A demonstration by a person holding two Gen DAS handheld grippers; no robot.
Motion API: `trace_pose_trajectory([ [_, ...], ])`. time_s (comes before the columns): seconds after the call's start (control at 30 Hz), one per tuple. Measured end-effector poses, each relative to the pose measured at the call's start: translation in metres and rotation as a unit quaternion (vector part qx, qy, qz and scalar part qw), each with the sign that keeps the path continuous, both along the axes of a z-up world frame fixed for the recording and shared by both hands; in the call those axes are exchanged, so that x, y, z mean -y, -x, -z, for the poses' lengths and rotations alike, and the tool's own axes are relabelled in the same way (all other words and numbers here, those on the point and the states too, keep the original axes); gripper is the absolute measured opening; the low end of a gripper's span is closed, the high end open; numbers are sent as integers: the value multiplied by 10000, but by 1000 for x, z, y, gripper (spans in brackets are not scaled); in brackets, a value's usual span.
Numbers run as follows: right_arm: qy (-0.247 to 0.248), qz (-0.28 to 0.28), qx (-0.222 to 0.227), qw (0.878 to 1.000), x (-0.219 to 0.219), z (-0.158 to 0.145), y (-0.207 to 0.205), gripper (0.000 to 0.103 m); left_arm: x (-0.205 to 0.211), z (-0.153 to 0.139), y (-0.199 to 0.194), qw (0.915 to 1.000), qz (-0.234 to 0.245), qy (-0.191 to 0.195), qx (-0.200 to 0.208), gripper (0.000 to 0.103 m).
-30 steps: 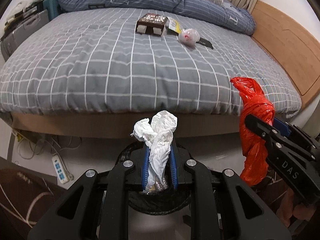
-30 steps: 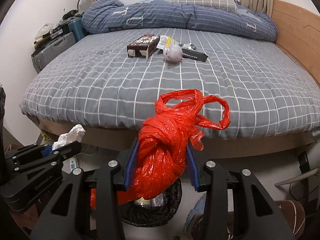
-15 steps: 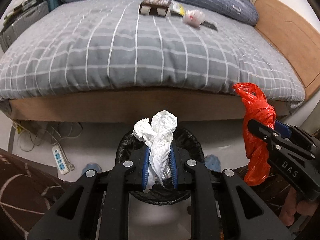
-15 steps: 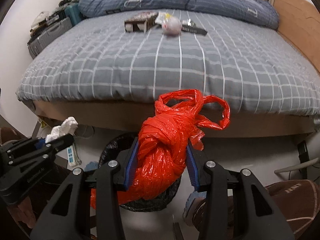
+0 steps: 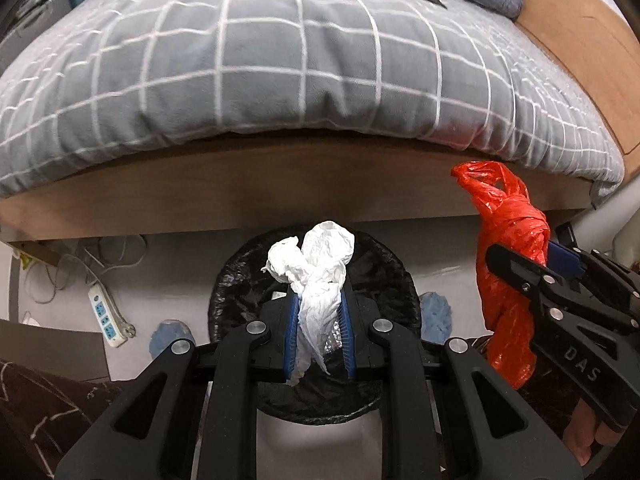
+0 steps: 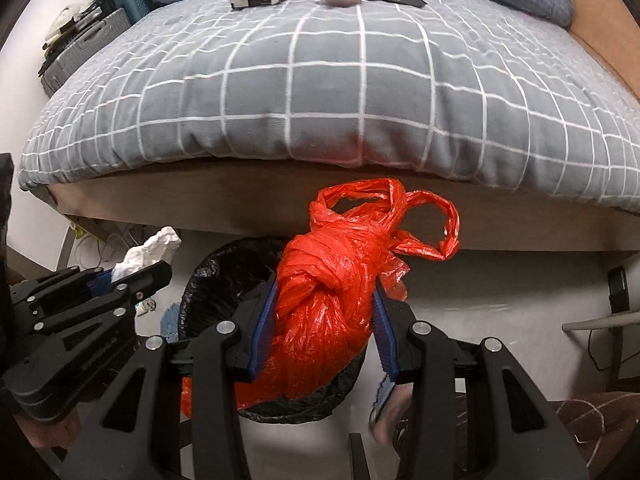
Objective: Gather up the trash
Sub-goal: 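Carry the white tissue and red bag down over the trash bin, then open the left tool over the bin while the right tool releases the red bag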
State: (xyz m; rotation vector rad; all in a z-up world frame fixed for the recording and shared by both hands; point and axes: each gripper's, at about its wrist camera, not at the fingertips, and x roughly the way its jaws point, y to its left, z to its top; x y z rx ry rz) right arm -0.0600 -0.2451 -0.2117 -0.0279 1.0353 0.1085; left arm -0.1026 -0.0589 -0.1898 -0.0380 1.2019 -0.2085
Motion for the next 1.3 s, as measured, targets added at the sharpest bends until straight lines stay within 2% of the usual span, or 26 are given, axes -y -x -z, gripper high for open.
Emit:
trace_pose_trajectory([
  [0.27, -86, 264, -46, 9996, 24, 5, 2, 41, 21, 9, -6, 9998, 197, -80, -68, 21],
  [0.4, -105, 254, -74, 9996, 23, 7, 1, 42, 24, 12, -5, 9995, 236, -194, -31, 46],
  [0.5, -88, 207, -105, 9997, 17, 10, -2, 42, 19, 13, -4, 9996, 181, -224, 11, 59],
  [0.6, -24, 168, -166, 9997, 10, 15, -5, 42, 5, 16, -3, 9997, 61, -217, 77, 78],
  [0.8, 41, 84, -317, 9995, -4, 27, -12, 42, -20, 22, -2, 9992, -114, -364, 139, 93],
  [1.17, 96, -327, -381, 9987, -47, 33, -18, 42, -68, 25, 3, 9971, -555, -507, 148, 97],
  [1.3, 128, -503, -336, 9981, -63, 31, -17, 45, -81, 25, 4, 9958, -695, -575, 148, 97],
])
